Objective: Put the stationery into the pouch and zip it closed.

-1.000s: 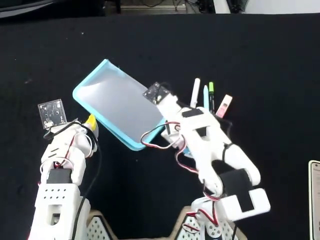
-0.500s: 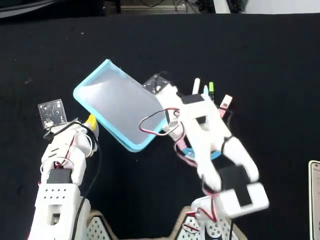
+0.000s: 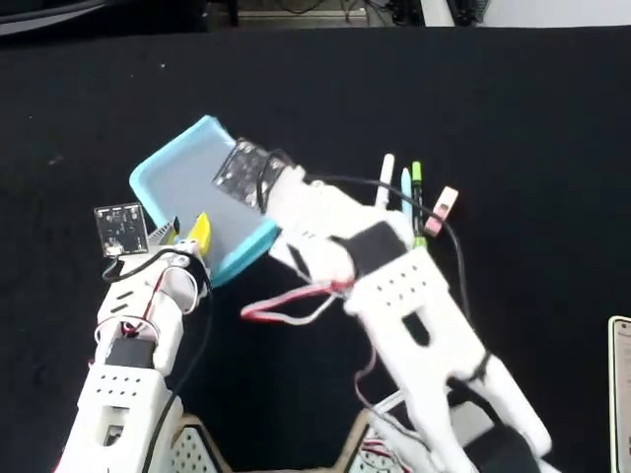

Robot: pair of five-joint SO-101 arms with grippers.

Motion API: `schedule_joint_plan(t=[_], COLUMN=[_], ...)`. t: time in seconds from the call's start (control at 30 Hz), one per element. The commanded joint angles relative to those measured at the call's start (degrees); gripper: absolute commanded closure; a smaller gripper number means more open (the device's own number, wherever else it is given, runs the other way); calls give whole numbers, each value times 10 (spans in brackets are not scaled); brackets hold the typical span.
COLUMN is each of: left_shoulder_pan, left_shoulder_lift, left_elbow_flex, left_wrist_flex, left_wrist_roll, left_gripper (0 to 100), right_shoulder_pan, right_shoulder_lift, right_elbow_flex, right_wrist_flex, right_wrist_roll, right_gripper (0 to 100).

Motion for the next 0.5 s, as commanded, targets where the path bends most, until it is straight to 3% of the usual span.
schedule_joint_plan(t=[0.0, 0.23, 0.47], left_shoulder_pan=[14, 89, 93], left_shoulder_lift=[8, 5, 4], left_elbow_flex=[-8, 13, 15], left_wrist_flex=[-10, -9, -9], left_wrist_roll=[0, -76, -80], left_gripper=[837, 838, 838], right_shoulder_pan=[-55, -67, -70], right_shoulder_lift=[-72, -104, -139], right_elbow_flex=[-15, -13, -3], right_wrist_flex=[-3, -93, -105], right_wrist_roll=[-4, -10, -52], right_gripper=[988, 988, 988])
